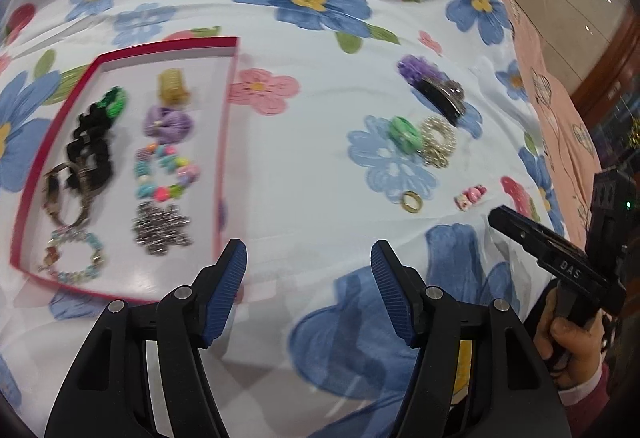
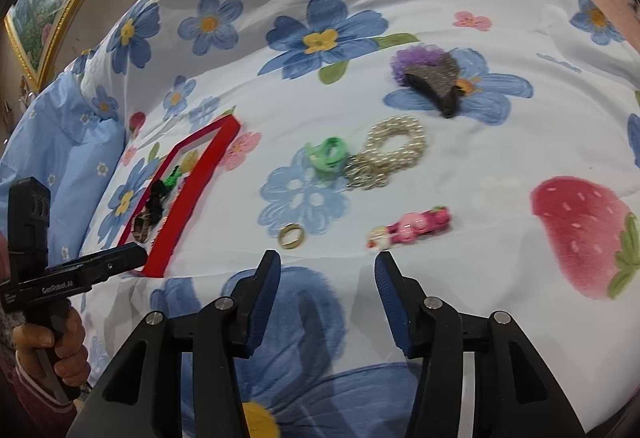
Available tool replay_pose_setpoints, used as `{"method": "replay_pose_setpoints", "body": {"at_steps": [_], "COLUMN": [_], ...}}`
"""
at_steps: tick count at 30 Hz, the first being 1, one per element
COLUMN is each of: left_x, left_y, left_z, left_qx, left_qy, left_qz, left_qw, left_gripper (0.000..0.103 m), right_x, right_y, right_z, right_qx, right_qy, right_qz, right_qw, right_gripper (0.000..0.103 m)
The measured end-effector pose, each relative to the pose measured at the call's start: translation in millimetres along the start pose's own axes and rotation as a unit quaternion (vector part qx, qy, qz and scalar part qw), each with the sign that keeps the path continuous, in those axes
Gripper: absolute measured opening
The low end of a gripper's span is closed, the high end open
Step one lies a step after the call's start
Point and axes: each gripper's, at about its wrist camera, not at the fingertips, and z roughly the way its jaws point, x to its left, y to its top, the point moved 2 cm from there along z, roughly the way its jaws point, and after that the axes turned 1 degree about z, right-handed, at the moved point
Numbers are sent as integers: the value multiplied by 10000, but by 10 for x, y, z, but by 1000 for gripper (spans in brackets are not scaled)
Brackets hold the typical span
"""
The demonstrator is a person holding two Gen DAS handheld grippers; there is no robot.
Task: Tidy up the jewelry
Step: 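Grasp the gold ring with the left tool while the right tool grasps the pink strawberry clip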
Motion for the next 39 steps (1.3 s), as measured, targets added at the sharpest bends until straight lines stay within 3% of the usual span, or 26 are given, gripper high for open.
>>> {"method": "replay_pose_setpoints", "body": {"at_steps": [9,13,17,20,23,27,29,30,31,33,35,39], "left_x": [-488,-597,-678,-738,-806,-879,-907,-920,-930,-941,-945,-902], "left_y": [107,115,127,149,185,234,256,260,270,273,276,265], "left_z": [411,557,669,763,856,969,1007,1028,1043,1060,1065,1033], "left_qx": [260,405,502,569,585,557,523,502,489,472,467,446], "left_qy": [-179,-225,-254,-257,-249,-186,-150,-107,-97,-109,-144,-250], "left_qz": [597,744,882,977,1083,1215,1276,1331,1362,1409,1418,1326], "left_qw": [9977,9962,9945,9933,9921,9908,9903,9898,9894,9888,9887,9898], "left_gripper": [64,64,64,64,64,63,54,48,45,30,21,21], "right_x": [-316,-311,-245,-171,-87,-33,-44,-59,-71,-90,-132,-220], "right_y": [65,176,281,286,256,211,200,198,198,200,203,212], "right_z": [83,127,273,392,472,554,546,542,535,530,497,439], "right_qx": [172,349,799,1038,1148,1262,1317,1365,1358,1361,1333,1262], "right_qy": [-204,-213,-317,-330,-197,-138,-39,19,-12,-102,-122,-58], "right_qz": [54,-641,-1740,-2595,-3079,-3272,-3161,-3053,-2998,-2877,-2643,-2091], "right_qw": [9996,9971,9810,9596,9442,9364,9395,9424,9443,9479,9551,9697], "right_gripper": [55,55,58,58,57,56,46,31,26,20,18,15]}}
